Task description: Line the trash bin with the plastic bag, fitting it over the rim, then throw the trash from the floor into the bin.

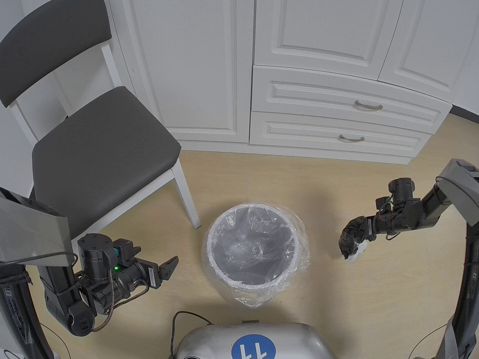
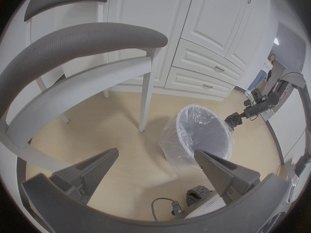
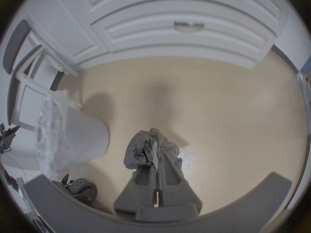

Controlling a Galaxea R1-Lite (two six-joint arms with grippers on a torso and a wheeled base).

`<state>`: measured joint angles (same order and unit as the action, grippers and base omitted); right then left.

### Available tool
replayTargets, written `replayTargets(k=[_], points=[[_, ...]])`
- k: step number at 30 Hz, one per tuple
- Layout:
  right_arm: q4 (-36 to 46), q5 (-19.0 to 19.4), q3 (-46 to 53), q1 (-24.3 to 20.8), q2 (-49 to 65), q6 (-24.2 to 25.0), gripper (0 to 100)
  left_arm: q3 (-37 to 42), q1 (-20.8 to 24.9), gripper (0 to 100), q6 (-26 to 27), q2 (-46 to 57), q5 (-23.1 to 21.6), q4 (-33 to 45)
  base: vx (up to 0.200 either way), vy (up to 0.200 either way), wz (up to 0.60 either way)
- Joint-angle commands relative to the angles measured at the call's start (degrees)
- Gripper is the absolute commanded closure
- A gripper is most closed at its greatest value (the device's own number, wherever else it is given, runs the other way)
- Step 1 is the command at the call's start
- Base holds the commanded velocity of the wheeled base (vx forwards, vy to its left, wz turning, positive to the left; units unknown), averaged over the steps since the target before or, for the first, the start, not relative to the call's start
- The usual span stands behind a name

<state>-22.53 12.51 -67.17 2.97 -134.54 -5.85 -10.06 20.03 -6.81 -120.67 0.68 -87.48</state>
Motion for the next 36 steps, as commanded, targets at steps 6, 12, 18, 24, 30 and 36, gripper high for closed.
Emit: replayTargets(k=[6,12,18,24,30,36], points=[[-7.00,0.15,13.91,-5.96,21.68,-1.27,100,-0.40,0.27,0,-0.13,5.01,-0.07,-0.06,0.000,0.000,0.00],[-15.53,0.15,19.80,-10.62,26.96,1.11,100,-0.58,0.36,0,-0.22,6.77,0.02,0.12,0.000,0.000,0.00],[-13.68,-0.38,21.20,-17.04,33.55,6.55,100,-0.67,0.45,0,-0.22,8.97,0.02,0.38,0.000,0.000,0.00],[-11.49,-0.47,20.50,-26.53,37.06,16.22,100,-1.28,0.45,0,-0.22,9.76,0.11,0.38,0.000,0.000,0.00],[-11.57,-0.64,19.97,-34.09,36.45,23.96,100,-1.28,0.54,0,-0.22,12.04,0.11,0.47,0.000,0.000,0.00],[-15.09,-4.16,20.41,-37.95,29.77,25.36,100,-1.10,0.63,0,-0.22,13.01,0.11,0.47,0.000,0.000,0.00]])
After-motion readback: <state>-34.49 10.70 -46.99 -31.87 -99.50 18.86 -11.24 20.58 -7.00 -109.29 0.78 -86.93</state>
